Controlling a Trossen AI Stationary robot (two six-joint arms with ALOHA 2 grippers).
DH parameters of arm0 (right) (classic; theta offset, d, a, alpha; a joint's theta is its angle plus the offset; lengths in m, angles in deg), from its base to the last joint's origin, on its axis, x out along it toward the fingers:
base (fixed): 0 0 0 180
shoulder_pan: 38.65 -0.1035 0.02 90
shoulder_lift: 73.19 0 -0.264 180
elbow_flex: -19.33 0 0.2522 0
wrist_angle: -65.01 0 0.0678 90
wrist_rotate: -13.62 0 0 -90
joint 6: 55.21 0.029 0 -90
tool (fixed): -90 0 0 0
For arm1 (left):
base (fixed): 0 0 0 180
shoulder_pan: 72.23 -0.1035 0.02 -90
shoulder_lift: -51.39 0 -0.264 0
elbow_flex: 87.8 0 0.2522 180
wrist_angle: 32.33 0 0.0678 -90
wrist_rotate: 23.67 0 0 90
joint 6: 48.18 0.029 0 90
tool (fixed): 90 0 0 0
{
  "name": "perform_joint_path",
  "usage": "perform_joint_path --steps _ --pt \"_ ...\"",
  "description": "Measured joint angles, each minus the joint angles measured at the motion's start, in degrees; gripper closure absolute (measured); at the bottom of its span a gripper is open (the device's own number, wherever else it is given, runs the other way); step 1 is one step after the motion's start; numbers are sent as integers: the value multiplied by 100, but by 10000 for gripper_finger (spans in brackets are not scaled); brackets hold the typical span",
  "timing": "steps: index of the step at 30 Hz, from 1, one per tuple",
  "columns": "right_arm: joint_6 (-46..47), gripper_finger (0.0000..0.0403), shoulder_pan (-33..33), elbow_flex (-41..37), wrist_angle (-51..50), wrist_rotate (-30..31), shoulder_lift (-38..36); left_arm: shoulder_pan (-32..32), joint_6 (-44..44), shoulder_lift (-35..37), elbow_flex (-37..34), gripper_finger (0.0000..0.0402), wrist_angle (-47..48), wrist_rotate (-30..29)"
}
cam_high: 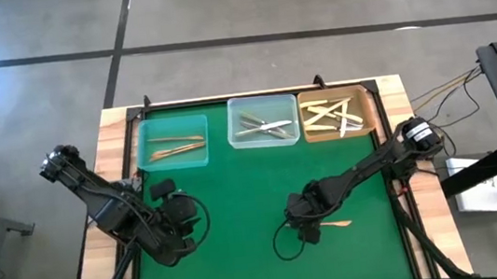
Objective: Sort silverware by color (type)
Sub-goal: Put the gold knife into the blue bin
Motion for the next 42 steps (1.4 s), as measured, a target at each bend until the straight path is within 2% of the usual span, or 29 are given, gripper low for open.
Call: perform_joint_path --steps 8,16,19,23,28,31,35,39,42 --pt "-142 259 -19 -18 484 -444 404 6 -137 0 -7 289 -1 10" --pt "-506 272 -34 2 485 -271 861 6 -139 0 -11 289 -7 51" --pt "-678 294 -37 -5 472 -183 1032 6 -139 0 -11 289 -16 52" --pt "-681 372 -26 -13 441 -129 1255 6 -137 0 -11 289 -20 51" --pt "-648 388 -28 -9 453 -111 1460 6 -137 -2 -13 289 -22 49" --pt "-637 390 -44 -2 489 -89 1306 6 -137 -2 -15 289 -20 52" --pt "-690 392 -37 26 534 42 652 7 -137 -2 -15 289 3 73" --pt "-683 393 127 4 759 680 -89 21 -153 4 -17 289 46 172" --pt "-730 393 282 39 1310 1207 -581 22 -208 45 -17 289 46 172"
